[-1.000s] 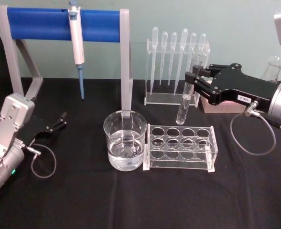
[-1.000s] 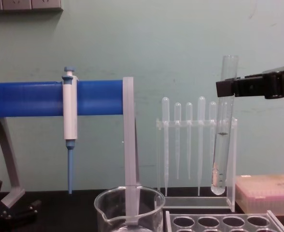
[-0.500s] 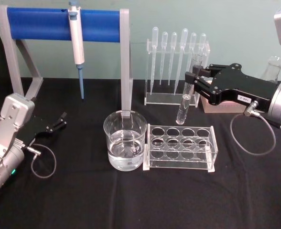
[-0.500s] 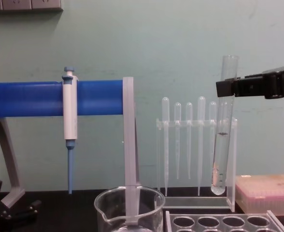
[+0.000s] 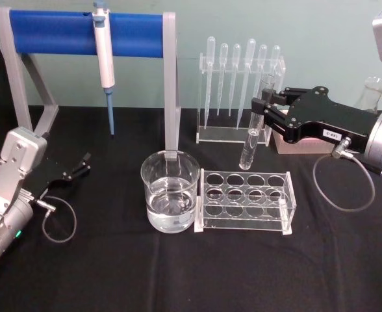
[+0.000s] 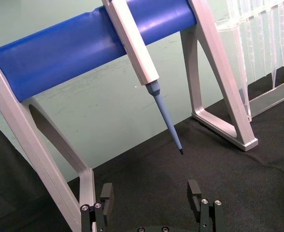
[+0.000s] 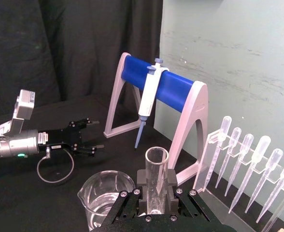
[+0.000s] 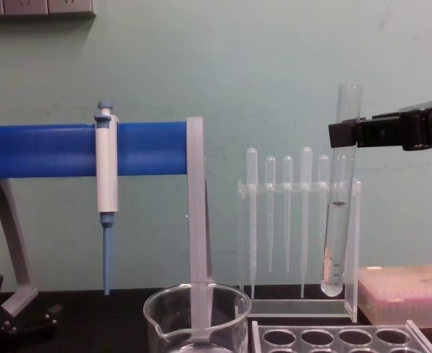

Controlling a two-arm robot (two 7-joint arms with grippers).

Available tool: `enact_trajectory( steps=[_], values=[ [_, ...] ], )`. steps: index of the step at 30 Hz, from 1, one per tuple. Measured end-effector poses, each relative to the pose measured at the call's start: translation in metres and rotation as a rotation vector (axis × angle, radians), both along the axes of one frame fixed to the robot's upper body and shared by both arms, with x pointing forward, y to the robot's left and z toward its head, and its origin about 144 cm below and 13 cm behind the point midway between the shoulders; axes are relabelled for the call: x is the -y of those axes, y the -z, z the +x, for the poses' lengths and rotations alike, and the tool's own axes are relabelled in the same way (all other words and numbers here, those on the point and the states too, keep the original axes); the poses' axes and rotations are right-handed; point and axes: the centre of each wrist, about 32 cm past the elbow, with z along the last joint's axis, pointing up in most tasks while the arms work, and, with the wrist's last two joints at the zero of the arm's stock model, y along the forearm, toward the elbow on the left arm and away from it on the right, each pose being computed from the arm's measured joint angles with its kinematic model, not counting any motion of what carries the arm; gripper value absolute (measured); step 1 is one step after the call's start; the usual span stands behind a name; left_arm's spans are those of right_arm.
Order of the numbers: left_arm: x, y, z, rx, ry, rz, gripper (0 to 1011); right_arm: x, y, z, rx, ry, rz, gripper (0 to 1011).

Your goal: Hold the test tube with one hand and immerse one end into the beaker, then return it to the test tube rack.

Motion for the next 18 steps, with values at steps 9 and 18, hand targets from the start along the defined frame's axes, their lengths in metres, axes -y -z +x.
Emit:
enact_trajectory(
  steps=[9, 18],
  values=[
    [0.0000, 0.0000, 0.0000, 0.000, 0.000, 0.000, 1000, 0.0000, 0.0000, 0.0000, 0.000, 0.000, 0.000, 234],
    [0.0000, 0.0000, 0.0000, 0.000, 0.000, 0.000, 1000, 0.0000, 0.0000, 0.0000, 0.000, 0.000, 0.000, 234]
  ],
)
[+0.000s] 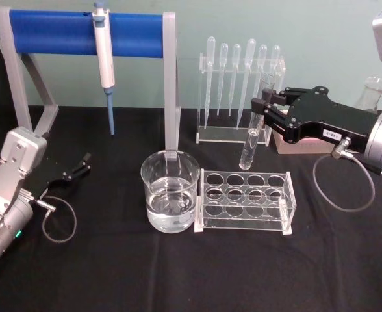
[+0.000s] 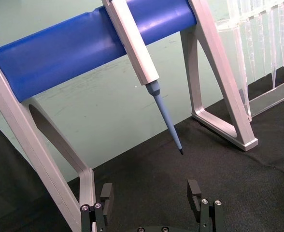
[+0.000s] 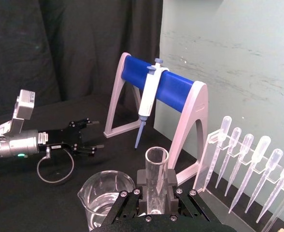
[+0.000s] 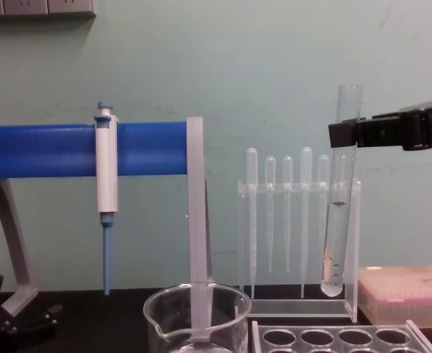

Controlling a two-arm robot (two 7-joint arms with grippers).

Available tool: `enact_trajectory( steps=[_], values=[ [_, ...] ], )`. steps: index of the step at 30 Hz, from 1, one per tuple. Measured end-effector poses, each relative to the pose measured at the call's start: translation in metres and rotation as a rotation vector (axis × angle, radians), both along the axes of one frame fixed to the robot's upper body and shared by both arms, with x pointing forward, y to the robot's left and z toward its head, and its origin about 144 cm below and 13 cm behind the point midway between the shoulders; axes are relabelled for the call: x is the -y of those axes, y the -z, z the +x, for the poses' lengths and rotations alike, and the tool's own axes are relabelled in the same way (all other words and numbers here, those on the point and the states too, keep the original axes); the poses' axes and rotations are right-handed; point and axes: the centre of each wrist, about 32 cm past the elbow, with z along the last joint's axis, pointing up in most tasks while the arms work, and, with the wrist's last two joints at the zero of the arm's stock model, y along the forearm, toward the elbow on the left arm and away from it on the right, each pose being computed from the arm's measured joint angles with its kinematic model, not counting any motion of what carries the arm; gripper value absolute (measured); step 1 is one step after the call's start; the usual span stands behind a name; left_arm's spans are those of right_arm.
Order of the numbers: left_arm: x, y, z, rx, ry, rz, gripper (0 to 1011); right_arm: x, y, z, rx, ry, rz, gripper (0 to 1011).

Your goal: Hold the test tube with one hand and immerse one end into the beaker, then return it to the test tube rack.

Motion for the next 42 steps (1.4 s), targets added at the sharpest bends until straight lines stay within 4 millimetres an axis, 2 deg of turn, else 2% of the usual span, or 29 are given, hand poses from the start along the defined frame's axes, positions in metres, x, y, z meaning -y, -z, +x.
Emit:
enact_trajectory(
  steps=[42],
  values=[
    [0.0000, 0.0000, 0.0000, 0.000, 0.000, 0.000, 1000, 0.0000, 0.0000, 0.0000, 0.000, 0.000, 0.000, 234]
  ],
)
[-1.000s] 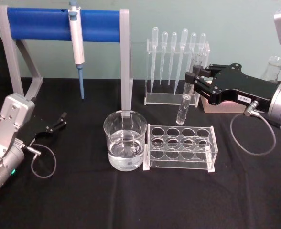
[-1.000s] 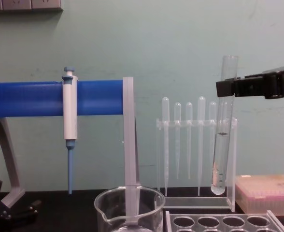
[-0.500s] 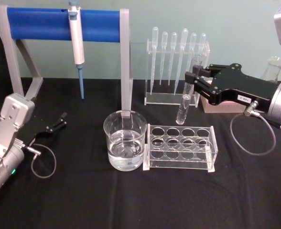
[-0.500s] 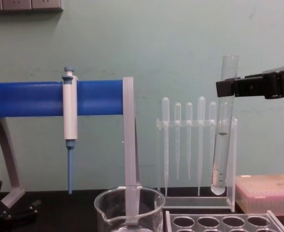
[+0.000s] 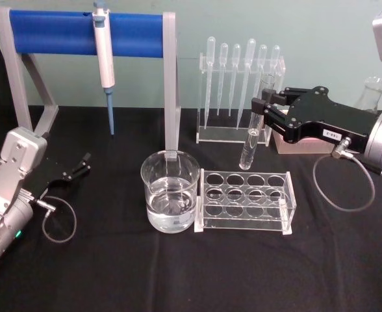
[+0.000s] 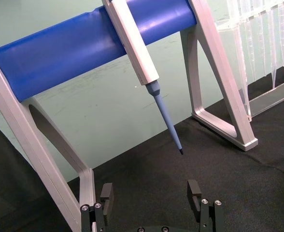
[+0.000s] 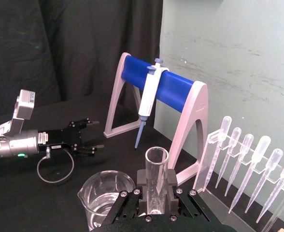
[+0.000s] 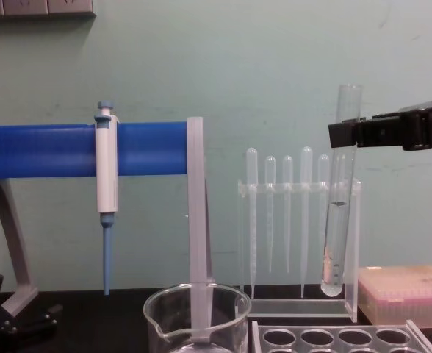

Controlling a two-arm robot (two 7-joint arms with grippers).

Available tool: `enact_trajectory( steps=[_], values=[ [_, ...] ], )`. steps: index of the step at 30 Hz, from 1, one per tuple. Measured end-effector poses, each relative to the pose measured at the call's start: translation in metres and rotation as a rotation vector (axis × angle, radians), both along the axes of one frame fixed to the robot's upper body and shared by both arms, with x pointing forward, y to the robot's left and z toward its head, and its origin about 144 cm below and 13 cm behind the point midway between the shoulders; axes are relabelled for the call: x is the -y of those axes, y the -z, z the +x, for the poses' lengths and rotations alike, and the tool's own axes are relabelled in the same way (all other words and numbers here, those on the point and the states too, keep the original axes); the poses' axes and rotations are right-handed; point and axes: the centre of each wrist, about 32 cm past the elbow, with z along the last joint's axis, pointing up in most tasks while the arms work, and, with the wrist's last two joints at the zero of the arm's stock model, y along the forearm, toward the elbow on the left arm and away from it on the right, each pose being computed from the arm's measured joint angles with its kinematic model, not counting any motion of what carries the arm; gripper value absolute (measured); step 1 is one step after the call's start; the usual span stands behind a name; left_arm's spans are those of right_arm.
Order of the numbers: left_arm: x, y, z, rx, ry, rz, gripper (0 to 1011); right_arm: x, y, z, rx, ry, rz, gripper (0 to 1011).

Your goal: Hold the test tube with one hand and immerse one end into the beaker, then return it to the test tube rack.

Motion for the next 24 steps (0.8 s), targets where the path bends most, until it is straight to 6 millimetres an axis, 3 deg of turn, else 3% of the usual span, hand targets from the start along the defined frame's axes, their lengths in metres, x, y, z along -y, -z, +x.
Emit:
enact_trajectory(
  steps=[24],
  values=[
    [0.0000, 0.0000, 0.0000, 0.000, 0.000, 0.000, 1000, 0.0000, 0.0000, 0.0000, 0.000, 0.000, 0.000, 233]
  ],
)
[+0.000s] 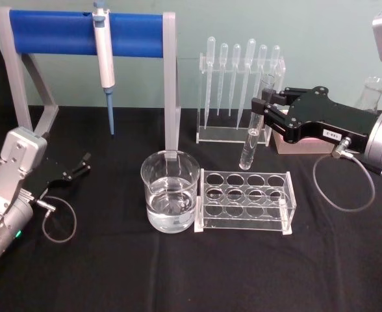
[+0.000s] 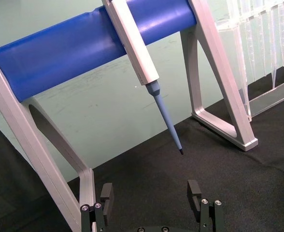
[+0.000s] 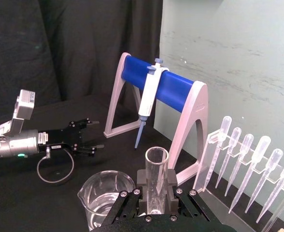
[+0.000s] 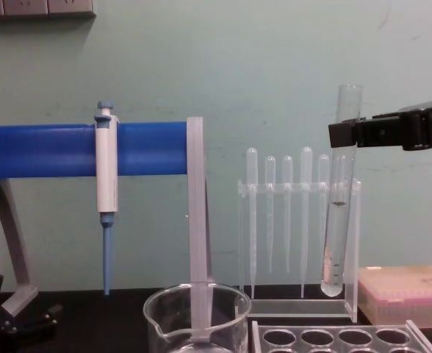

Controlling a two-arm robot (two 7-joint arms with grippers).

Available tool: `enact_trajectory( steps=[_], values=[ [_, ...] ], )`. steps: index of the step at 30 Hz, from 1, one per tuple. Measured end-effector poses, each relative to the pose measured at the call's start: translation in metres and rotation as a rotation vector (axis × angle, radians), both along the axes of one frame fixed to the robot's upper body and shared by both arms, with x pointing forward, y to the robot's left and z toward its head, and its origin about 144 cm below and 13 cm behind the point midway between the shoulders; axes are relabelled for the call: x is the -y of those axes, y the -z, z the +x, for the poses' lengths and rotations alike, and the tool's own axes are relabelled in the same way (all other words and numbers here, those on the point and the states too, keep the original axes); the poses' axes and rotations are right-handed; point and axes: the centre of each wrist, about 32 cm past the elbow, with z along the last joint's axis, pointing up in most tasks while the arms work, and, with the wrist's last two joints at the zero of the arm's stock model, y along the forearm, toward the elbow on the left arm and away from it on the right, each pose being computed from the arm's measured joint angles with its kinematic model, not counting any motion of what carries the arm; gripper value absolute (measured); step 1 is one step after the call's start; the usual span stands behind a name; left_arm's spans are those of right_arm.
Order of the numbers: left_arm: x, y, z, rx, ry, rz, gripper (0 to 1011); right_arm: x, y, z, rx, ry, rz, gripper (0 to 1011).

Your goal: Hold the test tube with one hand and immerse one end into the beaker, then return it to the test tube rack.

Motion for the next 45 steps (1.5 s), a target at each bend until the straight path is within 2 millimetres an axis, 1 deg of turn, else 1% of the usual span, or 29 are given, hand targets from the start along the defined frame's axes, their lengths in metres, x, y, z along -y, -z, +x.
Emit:
enact_trajectory(
  steps=[31, 35, 40, 44, 45],
  values=[
    [0.000, 0.000, 0.000, 0.000, 0.000, 0.000, 1000, 0.000, 0.000, 0.000, 0.001, -0.002, -0.001, 234],
    [0.000, 0.000, 0.000, 0.000, 0.000, 0.000, 1000, -0.007, -0.004, 0.005, 0.014, -0.029, 0.001, 234],
    [0.000, 0.000, 0.000, 0.000, 0.000, 0.000, 1000, -0.022, -0.012, 0.012, 0.033, -0.071, 0.009, 234],
    [0.000, 0.000, 0.000, 0.000, 0.000, 0.000, 1000, -0.037, -0.018, 0.018, 0.032, -0.117, 0.020, 234],
    [0.000, 0.000, 0.000, 0.000, 0.000, 0.000, 1000, -0.037, -0.018, 0.018, 0.032, -0.117, 0.020, 234]
  ],
)
